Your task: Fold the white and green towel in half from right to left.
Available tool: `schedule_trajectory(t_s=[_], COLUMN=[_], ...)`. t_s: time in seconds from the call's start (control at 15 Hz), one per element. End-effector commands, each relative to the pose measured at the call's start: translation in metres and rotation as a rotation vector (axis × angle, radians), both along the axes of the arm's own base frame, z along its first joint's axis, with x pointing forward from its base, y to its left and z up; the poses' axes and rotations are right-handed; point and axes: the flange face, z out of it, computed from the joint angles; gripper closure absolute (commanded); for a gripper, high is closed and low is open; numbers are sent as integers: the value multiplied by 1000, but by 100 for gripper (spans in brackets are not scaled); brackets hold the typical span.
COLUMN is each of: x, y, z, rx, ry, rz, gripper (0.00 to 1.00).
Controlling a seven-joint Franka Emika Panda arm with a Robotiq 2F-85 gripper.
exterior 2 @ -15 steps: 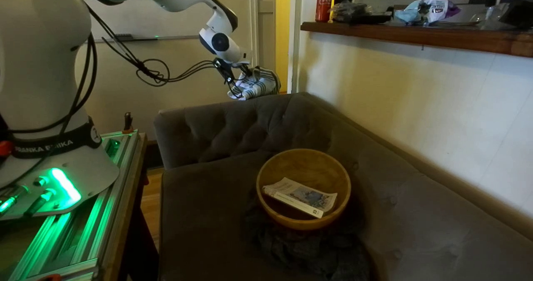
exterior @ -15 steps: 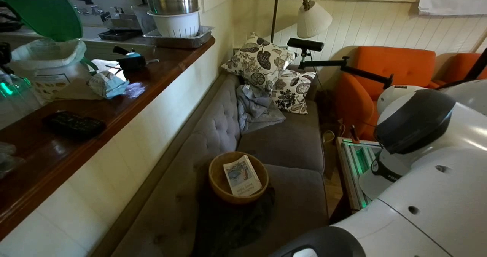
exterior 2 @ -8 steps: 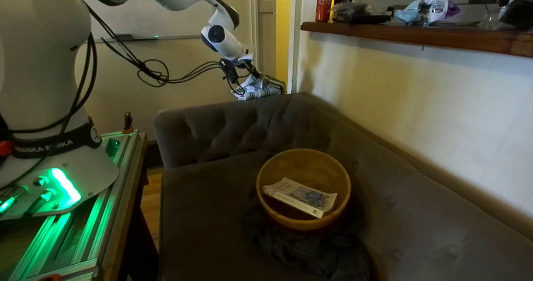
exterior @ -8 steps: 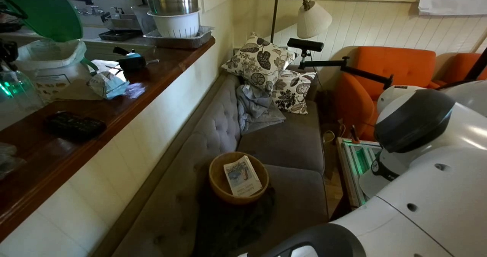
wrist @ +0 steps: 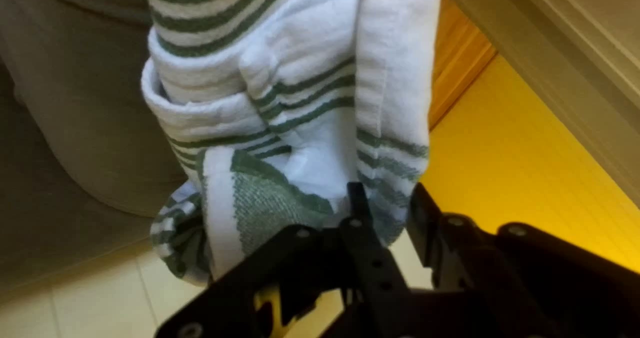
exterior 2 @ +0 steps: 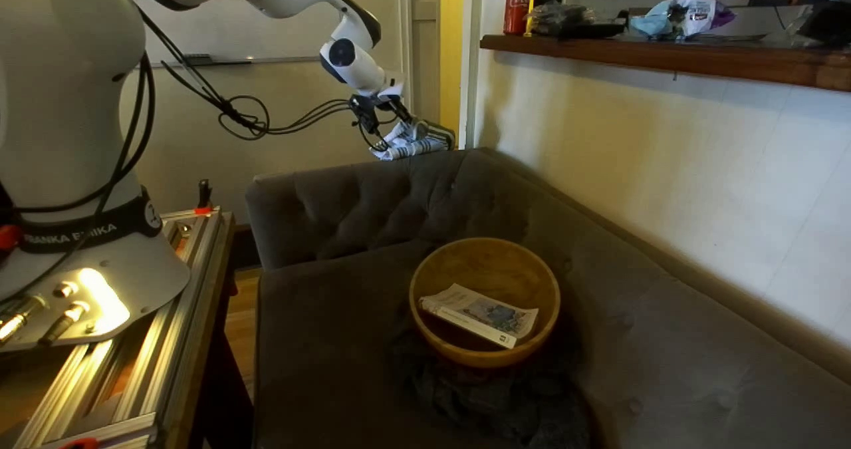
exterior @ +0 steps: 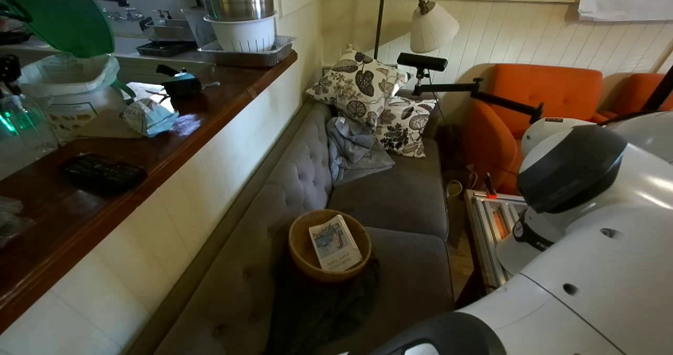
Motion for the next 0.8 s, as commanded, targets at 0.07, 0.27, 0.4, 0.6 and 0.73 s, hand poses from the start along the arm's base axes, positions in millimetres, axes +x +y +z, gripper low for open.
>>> schedule_trajectory(t_s=[0.07, 0.27, 0.4, 0.6, 0.73], x=[-1, 5, 23, 53, 53], y=[4, 2, -11, -56, -91], z=[-1, 9, 34, 70, 66], rx=[-14, -14, -24, -106, -234], ry=[3, -34, -104, -214, -207], rz=[-30, -48, -107, -227, -266], gripper=[100, 99, 99, 99, 99])
